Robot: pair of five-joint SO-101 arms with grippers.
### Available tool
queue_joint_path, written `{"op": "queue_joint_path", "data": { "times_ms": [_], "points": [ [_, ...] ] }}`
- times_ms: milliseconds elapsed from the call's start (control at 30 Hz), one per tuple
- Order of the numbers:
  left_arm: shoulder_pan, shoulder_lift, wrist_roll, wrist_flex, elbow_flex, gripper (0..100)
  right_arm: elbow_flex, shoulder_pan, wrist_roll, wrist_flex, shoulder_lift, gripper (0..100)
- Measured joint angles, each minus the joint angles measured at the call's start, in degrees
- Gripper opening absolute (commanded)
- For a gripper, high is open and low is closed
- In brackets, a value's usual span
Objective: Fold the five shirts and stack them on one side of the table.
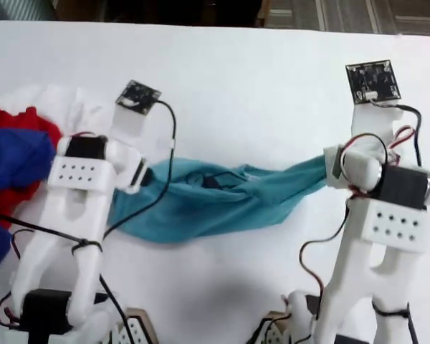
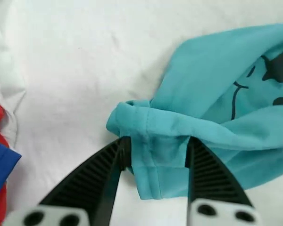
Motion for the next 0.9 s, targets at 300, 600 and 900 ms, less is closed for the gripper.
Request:
{"op": "queue_joint_path", "data": {
  "times_ms": [300,600,900],
  "points": [
    [0.1,0.0,2.0,0.0,-0.3,21,4.6,0.0,0.0,-0.2,-2.0,1.9],
    [-0.8,9.5,2.0,-6.2,-0.9,21,5.0,0.0,0.0,-0.2,-2.0,1.9],
    [-0.8,14.2,2.0,-8.4,-4.7,21,5.0,0.0,0.0,-0.2,-2.0,1.9]
  ]
}}
